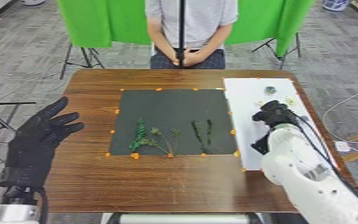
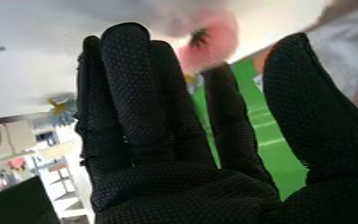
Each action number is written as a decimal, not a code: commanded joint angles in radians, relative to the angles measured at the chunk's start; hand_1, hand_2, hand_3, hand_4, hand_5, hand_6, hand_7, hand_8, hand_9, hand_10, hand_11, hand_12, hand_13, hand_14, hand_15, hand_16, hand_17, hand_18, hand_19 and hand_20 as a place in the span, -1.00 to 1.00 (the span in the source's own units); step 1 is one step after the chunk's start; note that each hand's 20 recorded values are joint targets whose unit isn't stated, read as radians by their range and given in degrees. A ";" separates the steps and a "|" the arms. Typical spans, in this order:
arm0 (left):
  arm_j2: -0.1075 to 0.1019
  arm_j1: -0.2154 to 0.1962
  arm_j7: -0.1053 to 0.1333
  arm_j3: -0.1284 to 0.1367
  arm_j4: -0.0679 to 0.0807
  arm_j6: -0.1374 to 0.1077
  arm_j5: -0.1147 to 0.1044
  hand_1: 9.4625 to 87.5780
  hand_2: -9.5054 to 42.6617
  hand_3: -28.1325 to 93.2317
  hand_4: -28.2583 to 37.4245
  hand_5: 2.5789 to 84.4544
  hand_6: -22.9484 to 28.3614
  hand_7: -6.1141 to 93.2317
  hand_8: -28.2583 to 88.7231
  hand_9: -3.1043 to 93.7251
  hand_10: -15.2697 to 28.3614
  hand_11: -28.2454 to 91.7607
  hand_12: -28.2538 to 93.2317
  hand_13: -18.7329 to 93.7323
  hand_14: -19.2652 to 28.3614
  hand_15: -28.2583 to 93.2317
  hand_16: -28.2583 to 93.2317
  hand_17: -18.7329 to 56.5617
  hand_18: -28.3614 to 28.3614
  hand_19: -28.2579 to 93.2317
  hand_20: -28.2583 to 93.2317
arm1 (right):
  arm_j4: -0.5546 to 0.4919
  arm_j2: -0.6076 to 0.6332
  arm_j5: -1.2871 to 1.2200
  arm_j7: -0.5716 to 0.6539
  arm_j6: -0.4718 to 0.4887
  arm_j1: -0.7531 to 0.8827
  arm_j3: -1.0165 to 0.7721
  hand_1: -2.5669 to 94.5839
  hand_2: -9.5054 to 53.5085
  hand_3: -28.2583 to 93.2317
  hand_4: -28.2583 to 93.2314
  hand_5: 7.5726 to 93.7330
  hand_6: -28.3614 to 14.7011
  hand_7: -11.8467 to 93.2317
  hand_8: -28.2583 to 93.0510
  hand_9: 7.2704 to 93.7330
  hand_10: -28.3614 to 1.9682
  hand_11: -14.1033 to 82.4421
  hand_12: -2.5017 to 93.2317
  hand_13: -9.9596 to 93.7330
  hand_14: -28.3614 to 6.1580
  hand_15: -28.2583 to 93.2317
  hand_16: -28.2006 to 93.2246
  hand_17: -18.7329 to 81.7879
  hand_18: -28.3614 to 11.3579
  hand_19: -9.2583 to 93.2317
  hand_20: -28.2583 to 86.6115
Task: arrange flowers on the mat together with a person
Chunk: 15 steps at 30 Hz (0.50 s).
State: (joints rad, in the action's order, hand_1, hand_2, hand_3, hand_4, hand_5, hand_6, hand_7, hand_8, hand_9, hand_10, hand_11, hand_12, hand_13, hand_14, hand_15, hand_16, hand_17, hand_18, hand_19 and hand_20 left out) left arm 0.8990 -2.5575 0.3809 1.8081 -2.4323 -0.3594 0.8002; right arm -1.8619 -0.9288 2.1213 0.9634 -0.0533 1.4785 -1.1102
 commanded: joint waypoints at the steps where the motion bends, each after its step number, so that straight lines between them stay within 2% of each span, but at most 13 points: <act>1: 0.006 0.008 -0.024 -0.004 0.006 0.013 0.010 -0.83 -0.43 0.73 -1.00 -0.20 0.16 -0.56 -0.70 -0.18 0.60 -0.10 -0.35 -0.20 1.00 0.40 -0.70 -0.75 0.83 0.27 -0.31 | 0.055 0.009 0.088 0.014 0.018 -0.041 0.078 -0.13 -0.84 0.62 -0.91 -0.01 0.28 -0.52 -0.71 0.20 -0.49 -0.22 -0.64 0.40 -0.31 0.51 -0.40 -0.01 -0.84 0.83 -0.73; 2: 0.009 0.006 -0.031 -0.001 0.004 0.015 0.011 -0.83 -0.43 0.74 -1.00 -0.20 0.16 -0.56 -0.70 -0.18 0.60 -0.10 -0.35 -0.20 1.00 0.40 -0.70 -0.75 0.83 0.27 -0.31 | 0.062 0.012 0.111 0.012 0.009 -0.042 0.093 -0.12 -0.85 0.62 -0.92 0.02 0.30 -0.51 -0.72 0.22 -0.48 -0.23 -0.64 0.41 -0.30 0.50 -0.40 -0.01 -0.84 0.83 -0.72; 4: 0.006 0.007 -0.028 -0.001 0.004 0.014 0.011 -0.83 -0.43 0.74 -1.00 -0.20 0.16 -0.56 -0.70 -0.18 0.60 -0.10 -0.35 -0.20 1.00 0.40 -0.70 -0.75 0.83 0.27 -0.31 | 0.086 0.020 0.187 0.006 -0.057 -0.058 0.139 -0.07 -0.89 0.61 -0.93 0.13 0.34 -0.50 -0.73 0.28 -0.38 -0.23 -0.64 0.44 -0.22 0.47 -0.40 0.01 -0.82 0.81 -0.71; 6: 0.004 0.009 -0.030 -0.003 0.004 0.015 0.012 -0.83 -0.43 0.74 -1.00 -0.20 0.16 -0.56 -0.70 -0.18 0.61 -0.10 -0.35 -0.20 1.00 0.40 -0.70 -0.75 0.83 0.27 -0.31 | 0.088 0.029 0.230 0.010 -0.063 -0.062 0.160 0.06 -0.93 0.55 -0.97 0.38 0.37 -0.50 -0.63 0.43 -0.18 -0.24 -0.63 0.56 -0.06 0.39 -0.34 0.07 -0.73 0.77 -0.67; 8: 0.002 0.006 -0.022 -0.004 0.002 0.012 0.008 -0.82 -0.43 0.74 -1.00 -0.20 0.16 -0.57 -0.70 -0.18 0.61 -0.09 -0.35 -0.20 1.00 0.41 -0.70 -0.75 0.83 0.27 -0.31 | 0.093 0.029 0.243 0.006 -0.060 -0.064 0.166 0.20 -0.98 0.51 -0.99 0.61 0.41 -0.52 -0.56 0.64 0.09 -0.40 -0.47 0.67 0.11 0.33 -0.29 0.14 -0.61 0.76 -0.65; 10: 0.000 0.004 -0.022 -0.002 0.000 0.012 0.010 -0.82 -0.43 0.74 -1.00 -0.20 0.16 -0.57 -0.70 -0.18 0.61 -0.09 -0.35 -0.20 1.00 0.41 -0.70 -0.75 0.83 0.27 -0.31 | 0.101 0.030 0.256 0.004 -0.070 -0.066 0.173 0.29 -1.00 0.47 -1.00 0.74 0.42 -0.51 -0.52 0.82 0.25 -0.52 -0.33 0.75 0.26 0.28 -0.25 0.19 -0.50 0.75 -0.66; 15: -0.012 -0.001 -0.004 -0.002 -0.006 0.004 0.007 -0.82 -0.43 0.74 -1.00 -0.19 0.17 -0.57 -0.70 -0.18 0.61 -0.09 -0.35 -0.20 1.00 0.41 -0.70 -0.75 0.83 0.28 -0.31 | 0.112 0.042 0.286 -0.002 -0.114 -0.065 0.185 0.40 -1.00 0.43 -1.00 0.80 0.41 -0.49 -0.49 0.94 0.41 -0.53 -0.24 0.82 0.48 0.22 -0.11 0.22 -0.29 0.76 -0.69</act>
State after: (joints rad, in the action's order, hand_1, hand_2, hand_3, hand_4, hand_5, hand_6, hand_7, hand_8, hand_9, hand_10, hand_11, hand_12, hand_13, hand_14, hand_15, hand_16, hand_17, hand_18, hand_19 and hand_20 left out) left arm 0.8982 -2.5434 0.3654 1.8082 -2.4320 -0.3545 0.8054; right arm -1.7604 -0.9056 2.3864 0.9683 -0.1243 1.4068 -0.9302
